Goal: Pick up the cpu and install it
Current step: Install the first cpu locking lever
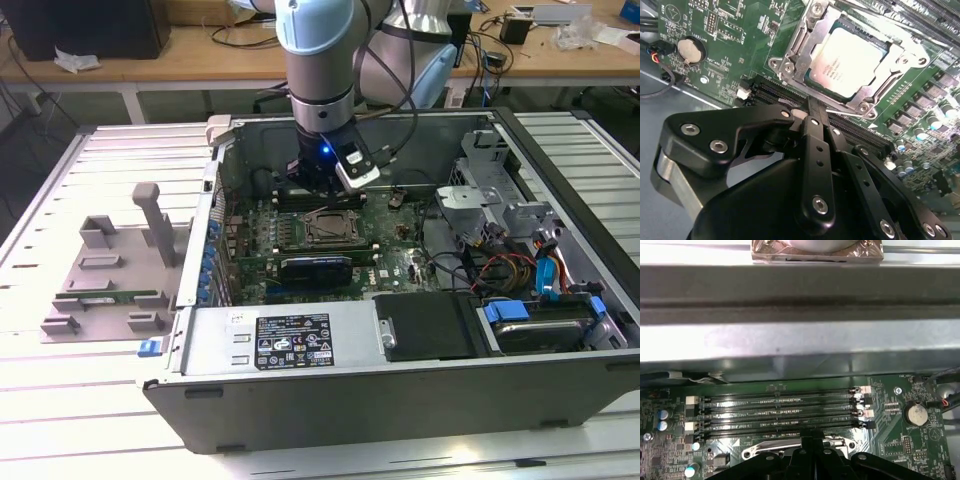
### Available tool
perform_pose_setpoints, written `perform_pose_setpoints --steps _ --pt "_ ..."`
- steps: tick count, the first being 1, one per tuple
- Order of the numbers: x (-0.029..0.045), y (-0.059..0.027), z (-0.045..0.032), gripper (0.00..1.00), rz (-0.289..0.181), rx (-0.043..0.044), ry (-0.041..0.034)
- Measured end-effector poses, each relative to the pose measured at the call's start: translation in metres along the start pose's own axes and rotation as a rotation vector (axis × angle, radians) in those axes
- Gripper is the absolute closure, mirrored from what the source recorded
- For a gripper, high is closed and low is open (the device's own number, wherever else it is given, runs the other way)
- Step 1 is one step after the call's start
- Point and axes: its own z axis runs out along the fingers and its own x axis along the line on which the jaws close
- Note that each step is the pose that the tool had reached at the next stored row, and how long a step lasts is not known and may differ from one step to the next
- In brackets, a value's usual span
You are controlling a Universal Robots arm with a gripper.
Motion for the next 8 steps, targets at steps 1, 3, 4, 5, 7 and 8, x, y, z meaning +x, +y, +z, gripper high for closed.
perform_pose_setpoints --steps 1,3,4,5,7,8 --pt "0.0002 0.0021 0.0005 0.89 0.002 0.0001 -0.0005" --pt "0.0007 0.0055 0.0012 0.89 0.006 0.001 -0.0011" --pt "0.001 0.0058 0.0014 0.89 0.007 0.0023 -0.0017" --pt "0.0016 0.0057 0.0015 0.89 0.008 0.0046 -0.0036" --pt "0.0031 0.0055 0.0023 0.89 0.009 0.0082 -0.0106" --pt "0.0036 0.0054 0.0026 0.89 0.01 0.0097 -0.0133"
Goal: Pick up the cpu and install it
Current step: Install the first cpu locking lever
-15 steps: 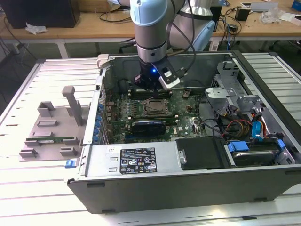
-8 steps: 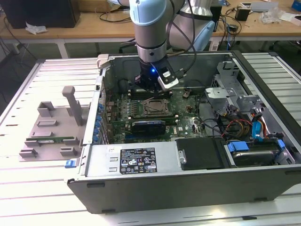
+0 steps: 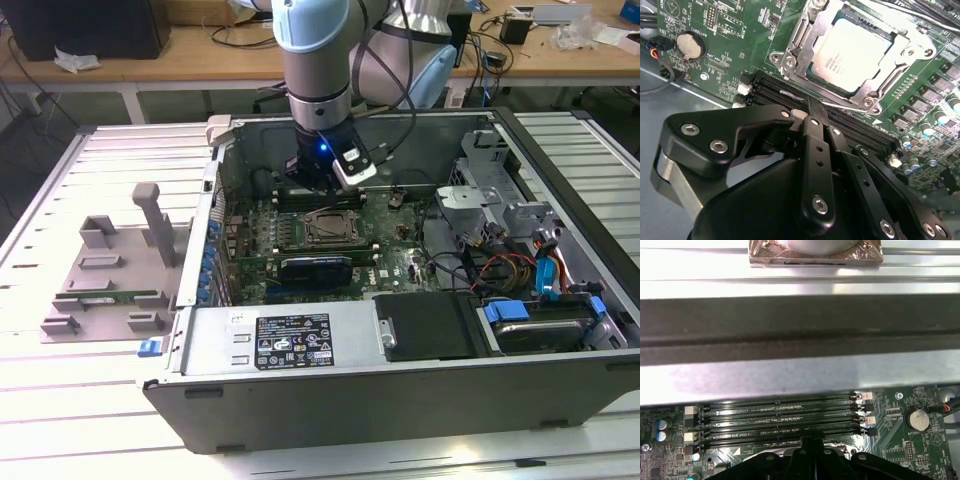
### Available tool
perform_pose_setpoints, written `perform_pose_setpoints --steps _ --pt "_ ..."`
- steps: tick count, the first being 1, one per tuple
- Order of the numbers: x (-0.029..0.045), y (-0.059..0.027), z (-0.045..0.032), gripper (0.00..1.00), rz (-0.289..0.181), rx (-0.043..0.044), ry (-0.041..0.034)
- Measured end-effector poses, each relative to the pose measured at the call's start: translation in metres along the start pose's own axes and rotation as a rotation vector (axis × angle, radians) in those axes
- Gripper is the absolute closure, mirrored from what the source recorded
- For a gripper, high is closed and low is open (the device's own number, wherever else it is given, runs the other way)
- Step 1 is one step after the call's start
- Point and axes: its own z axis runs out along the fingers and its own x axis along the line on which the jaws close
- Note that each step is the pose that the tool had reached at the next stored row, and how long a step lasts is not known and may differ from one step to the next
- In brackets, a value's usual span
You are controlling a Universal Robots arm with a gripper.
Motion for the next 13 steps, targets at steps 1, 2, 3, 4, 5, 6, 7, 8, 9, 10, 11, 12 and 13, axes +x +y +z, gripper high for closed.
perform_pose_setpoints --steps 1,2,3,4,5,6,7,8,9,10,11,12,13 --pt "0.0007 -0.0001 0.0003 0.89 0.001 0.002 -0.0032" --pt "0.0013 -0.0002 0.0007 0.89 0.002 0.0027 -0.006" --pt "0.002 -0.0002 0.0013 0.89 0.004 0.0026 -0.0076" --pt "0.0024 -0.0001 0.0018 0.89 0.005 0.0028 -0.0083" --pt "0.0027 0.0002 0.0021 0.89 0.006 0.0029 -0.0087" --pt "0.0029 0.0005 0.0023 0.89 0.007 0.0029 -0.0091" --pt "0.0033 0.0008 0.0025 0.89 0.008 0.003 -0.0101" --pt "0.0035 0.0009 0.0027 0.89 0.01 0.0031 -0.0113" --pt "0.0039 0.001 0.0031 0.89 0.012 0.0033 -0.0136" --pt "0.0042 0.0009 0.0033 0.89 0.015 0.0035 -0.0152" --pt "0.0045 0.0009 0.0036 0.89 0.017 0.0037 -0.0173" --pt "0.0049 0.0008 0.0038 0.89 0.019 0.0039 -0.02" --pt "0.0052 0.0008 0.0041 0.89 0.021 0.0037 -0.0233"
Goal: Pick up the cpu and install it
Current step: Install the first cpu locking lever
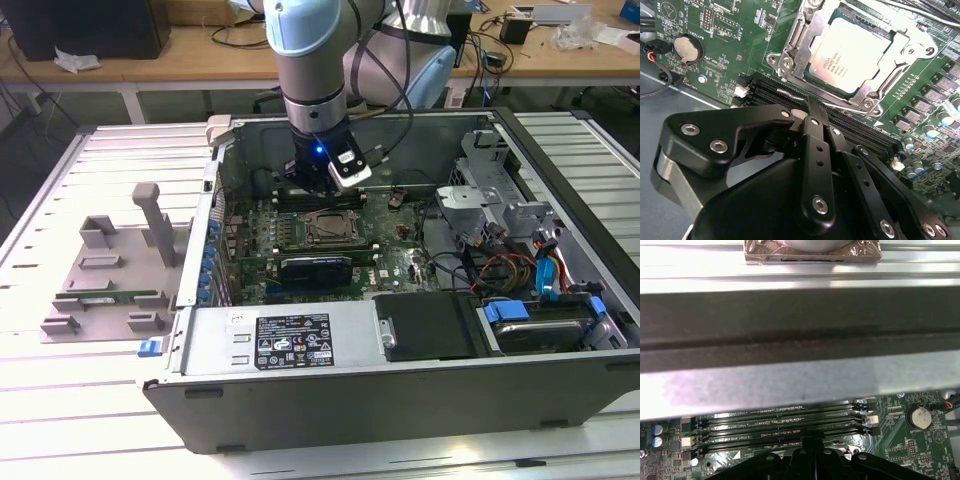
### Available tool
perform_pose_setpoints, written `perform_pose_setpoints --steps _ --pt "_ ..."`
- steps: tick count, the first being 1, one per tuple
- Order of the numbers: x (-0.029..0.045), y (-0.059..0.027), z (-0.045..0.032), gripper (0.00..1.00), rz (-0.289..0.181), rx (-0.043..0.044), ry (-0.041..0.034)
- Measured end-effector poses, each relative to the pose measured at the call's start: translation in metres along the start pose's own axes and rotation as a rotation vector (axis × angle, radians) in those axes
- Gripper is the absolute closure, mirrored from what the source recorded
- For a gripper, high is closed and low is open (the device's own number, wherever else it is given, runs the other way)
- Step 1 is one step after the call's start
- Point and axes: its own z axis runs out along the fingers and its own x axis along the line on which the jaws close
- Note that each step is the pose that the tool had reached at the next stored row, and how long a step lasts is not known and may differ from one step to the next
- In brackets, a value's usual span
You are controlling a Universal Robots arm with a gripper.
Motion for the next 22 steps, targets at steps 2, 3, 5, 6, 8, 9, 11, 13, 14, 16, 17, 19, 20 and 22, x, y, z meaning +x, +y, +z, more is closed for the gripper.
perform_pose_setpoints --steps 2,3,5,6,8,9,11,13,14,16,17,19,20,22 --pt "0.0011 0.0 0.001 0.89 0.006 -0.0002 -0.012" --pt "0.0017 0.0001 0.0014 0.89 0.008 -0.0002 -0.0165" --pt "0.003 0.0011 0.0021 0.89 0.013 0.0 -0.023" --pt "0.0036 0.0015 0.0023 0.89 0.015 0.0002 -0.0246" --pt "0.0041 0.0017 0.003 0.89 0.034 0.0027 -0.0292" --pt "0.0041 0.0017 0.0032 0.89 0.046 0.0044 -0.0313" --pt "0.0042 0.0015 0.0039 0.89 0.076 0.0086 -0.0367" --pt "0.0043 0.0014 0.0044 0.89 0.103 0.0125 -0.0415" --pt "0.0043 0.0016 0.0047 0.89 0.115 0.014 -0.0437" --pt "0.0044 0.002 0.0051 0.89 0.127 0.0158 -0.046" --pt "0.0044 0.002 0.0055 0.89 0.135 0.0173 -0.0475" --pt "0.0045 0.0019 0.0061 0.89 0.143 0.0198 -0.0491" --pt "0.0046 0.0017 0.0068 0.89 0.15 0.0231 -0.0508" --pt "0.0047 0.0015 0.0076 0.89 0.158 0.0259 -0.0524"
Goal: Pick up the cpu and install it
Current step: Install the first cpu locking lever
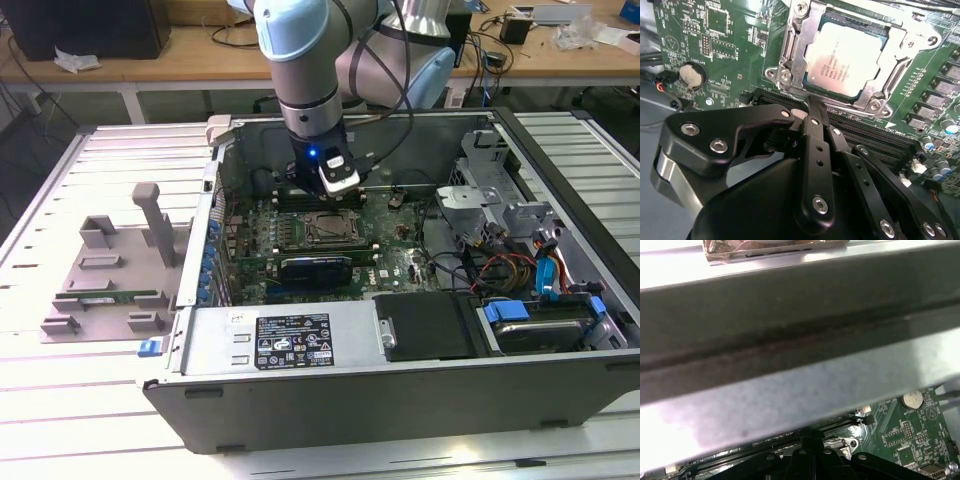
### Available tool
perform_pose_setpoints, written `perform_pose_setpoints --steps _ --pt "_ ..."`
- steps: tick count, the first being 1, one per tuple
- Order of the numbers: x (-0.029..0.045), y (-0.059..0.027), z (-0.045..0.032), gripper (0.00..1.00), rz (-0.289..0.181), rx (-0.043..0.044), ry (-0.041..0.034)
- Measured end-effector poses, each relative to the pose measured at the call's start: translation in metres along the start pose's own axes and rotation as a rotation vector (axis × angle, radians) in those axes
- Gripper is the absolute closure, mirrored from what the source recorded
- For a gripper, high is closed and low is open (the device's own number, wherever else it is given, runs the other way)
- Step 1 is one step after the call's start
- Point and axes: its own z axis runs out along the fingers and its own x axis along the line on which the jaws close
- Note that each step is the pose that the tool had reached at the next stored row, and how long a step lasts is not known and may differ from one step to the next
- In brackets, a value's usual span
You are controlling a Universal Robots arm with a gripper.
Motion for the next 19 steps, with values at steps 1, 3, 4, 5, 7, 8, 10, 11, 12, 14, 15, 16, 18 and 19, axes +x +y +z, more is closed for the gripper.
perform_pose_setpoints --steps 1,3,4,5,7,8,10,11,12,14,15,16,18,19 --pt "0.0001 -0.0001 0.0006 0.89 0.006 0.0009 -0.0012" --pt "0.0002 -0.0001 0.001 0.89 0.012 0.0017 -0.0021" --pt "0.0002 -0.0002 0.001 0.89 0.013 0.002 -0.0023" --pt "0.0002 -0.0002 0.001 0.89 0.013 0.002 -0.0024" --pt "0.0003 -0.0002 0.0014 0.89 0.013 0.0012 -0.0024" --pt "0.0003 -0.0002 0.0015 0.89 0.014 -0.0007 -0.0019" --pt "0.0003 -0.0003 0.0016 0.89 0.016 -0.0105 0.0008" --pt "0.0003 -0.0002 0.0016 0.89 0.016 -0.0134 0.0016" --pt "0.0003 -0.0002 0.0017 0.89 0.016 -0.0138 0.0016" --pt "0.0002 -0.0002 0.001 0.89 0.016 -0.0127 0.0013" --pt "-0.0001 0.0001 -0.0007 0.89 0.016 -0.0122 0.0012" --pt "-0.0005 0.0006 -0.0031 0.89 0.016 -0.0117 0.0011" --pt "-0.0011 0.0014 -0.0076 0.89 0.016 -0.0109 0.0009" --pt "-0.0015 0.0018 -0.0099 0.89 0.016 -0.0106 0.0009"
